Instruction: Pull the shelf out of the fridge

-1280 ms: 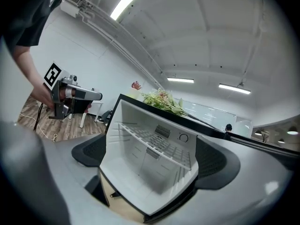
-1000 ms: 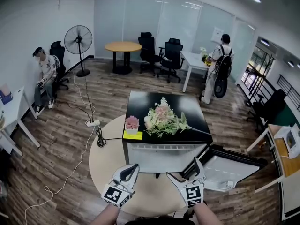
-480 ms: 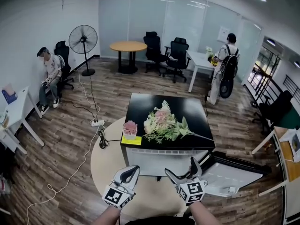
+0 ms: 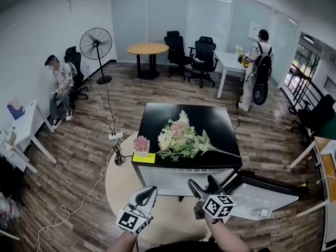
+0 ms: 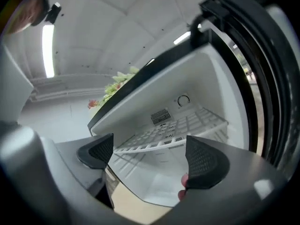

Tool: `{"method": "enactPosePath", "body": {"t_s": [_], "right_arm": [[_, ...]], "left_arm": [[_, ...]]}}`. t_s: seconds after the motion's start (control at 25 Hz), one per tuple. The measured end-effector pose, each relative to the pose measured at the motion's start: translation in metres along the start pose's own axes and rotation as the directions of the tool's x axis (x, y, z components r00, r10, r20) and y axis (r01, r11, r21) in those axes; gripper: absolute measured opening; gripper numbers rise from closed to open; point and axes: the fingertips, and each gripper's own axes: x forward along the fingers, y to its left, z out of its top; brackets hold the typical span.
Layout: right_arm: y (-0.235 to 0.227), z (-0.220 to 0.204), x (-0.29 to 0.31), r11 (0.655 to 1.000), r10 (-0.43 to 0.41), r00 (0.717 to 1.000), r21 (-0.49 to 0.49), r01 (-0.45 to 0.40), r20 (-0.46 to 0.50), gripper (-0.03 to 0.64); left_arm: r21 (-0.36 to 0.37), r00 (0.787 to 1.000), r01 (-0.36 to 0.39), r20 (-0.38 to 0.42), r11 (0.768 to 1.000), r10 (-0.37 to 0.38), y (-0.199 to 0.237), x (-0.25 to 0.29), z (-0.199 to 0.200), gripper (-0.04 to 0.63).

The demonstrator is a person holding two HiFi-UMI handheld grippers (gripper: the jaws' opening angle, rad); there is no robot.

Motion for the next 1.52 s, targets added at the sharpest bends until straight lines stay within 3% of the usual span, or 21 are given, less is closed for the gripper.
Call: {"method": "enactPosePath", "body": {"t_s": [0.12,0.24,0.48,0.68,0.76,1.12,1.52], "right_arm": [[-0.013,-0.008,0.007,0.982,0.015,1.0,0.187,-0.013,-0.009,0.479],[-0.019,-0.013,0.013,0.942,0.033,0.999,0.334,-0.029,-0.005,0.463],[-0.023,-0.016,0.027,0.846,0.069,0.998,0.53,-0.064,0.01,0.433],[-0.034,-0.022,0.041,0.711,0.081,0.996,0.699,-0.081,0.034,0.405],[-0.038,-0.026,0.043,0.675,0.064,0.998,0.736,-0.056,0.018,0.397],[-0.051,-0.028,0.064,0.587,0.068,0.996,0.806,-0.08,0.05,0.354],[-0.057,-0.032,0.082,0.502,0.048,0.997,0.862,-0.07,0.052,0.247]], "left_arm": [[0.008,1.0,-0.003,-0.011,1.0,0.003,-0.001,-0.001,-0.001,-0.001],[0.009,1.0,-0.01,-0.018,1.0,0.01,-0.001,-0.003,-0.003,-0.001],[0.008,0.999,-0.017,-0.029,1.0,0.017,-0.002,-0.007,-0.002,-0.001],[0.004,0.999,-0.02,-0.04,1.0,0.02,-0.004,-0.008,-0.007,-0.001],[0.002,0.999,-0.022,-0.044,1.0,0.022,-0.005,-0.009,-0.007,-0.001],[-0.001,0.998,-0.033,-0.058,0.999,0.033,-0.003,-0.014,-0.011,-0.001],[-0.006,0.996,-0.044,-0.074,0.999,0.043,-0.001,-0.02,-0.013,-0.002]]}}
